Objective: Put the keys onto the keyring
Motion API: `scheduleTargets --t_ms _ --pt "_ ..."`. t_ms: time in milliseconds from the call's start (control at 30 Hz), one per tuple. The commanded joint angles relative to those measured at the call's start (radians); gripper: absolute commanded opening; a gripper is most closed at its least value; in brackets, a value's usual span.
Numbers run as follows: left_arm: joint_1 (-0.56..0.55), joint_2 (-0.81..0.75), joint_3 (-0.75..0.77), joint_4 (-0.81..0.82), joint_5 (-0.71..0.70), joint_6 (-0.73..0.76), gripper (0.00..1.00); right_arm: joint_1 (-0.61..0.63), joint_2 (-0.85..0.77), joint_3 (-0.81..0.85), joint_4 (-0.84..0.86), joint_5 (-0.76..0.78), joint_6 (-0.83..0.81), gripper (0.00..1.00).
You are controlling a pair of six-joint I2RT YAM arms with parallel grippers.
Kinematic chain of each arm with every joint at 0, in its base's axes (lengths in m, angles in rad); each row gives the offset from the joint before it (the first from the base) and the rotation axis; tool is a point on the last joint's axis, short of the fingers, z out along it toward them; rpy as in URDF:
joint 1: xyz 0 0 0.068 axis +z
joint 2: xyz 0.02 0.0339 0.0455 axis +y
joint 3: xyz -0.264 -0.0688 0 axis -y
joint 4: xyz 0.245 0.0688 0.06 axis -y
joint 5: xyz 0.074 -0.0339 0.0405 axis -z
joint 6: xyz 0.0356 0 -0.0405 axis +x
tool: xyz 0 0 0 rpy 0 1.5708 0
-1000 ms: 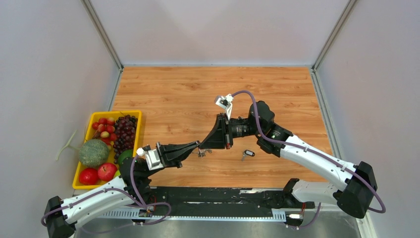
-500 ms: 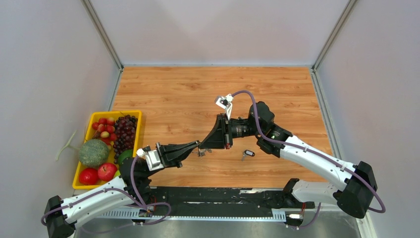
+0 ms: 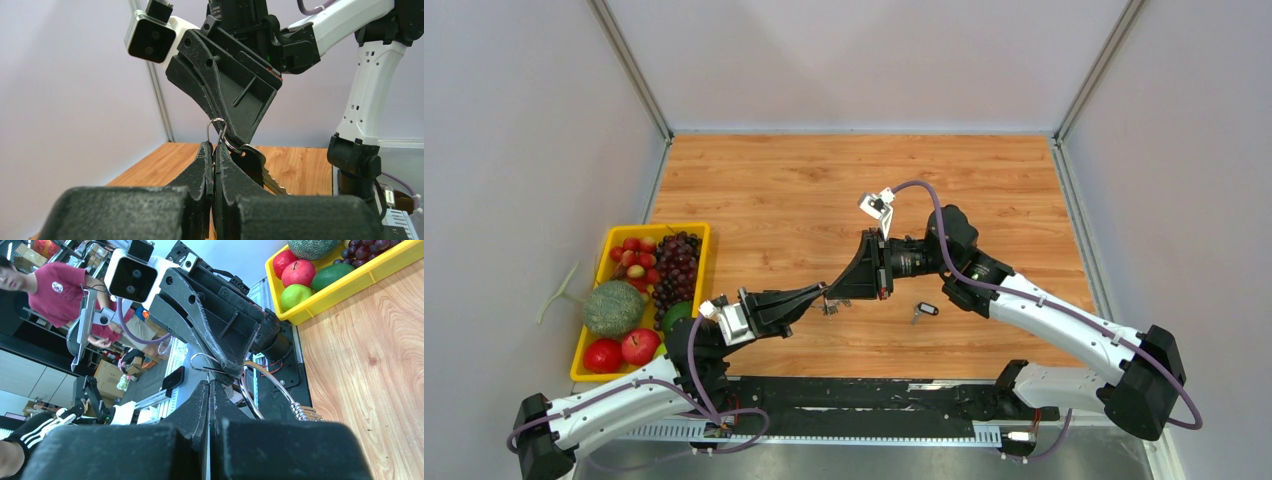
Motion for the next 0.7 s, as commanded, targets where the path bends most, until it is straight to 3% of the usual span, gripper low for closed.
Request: scheduleTargets --t_ms 0,667 --pt "-0.019 -0.007 -0.005 0.044 0.044 0.01 0.0 0.001 -0.004 0.007 0.065 0.064 0.031 0.0" --pt "-0.035 -0.017 -0.011 0.044 0.006 0.038 0.0 0.0 0.015 -0.012 0.095 0.081 0.123 0.0"
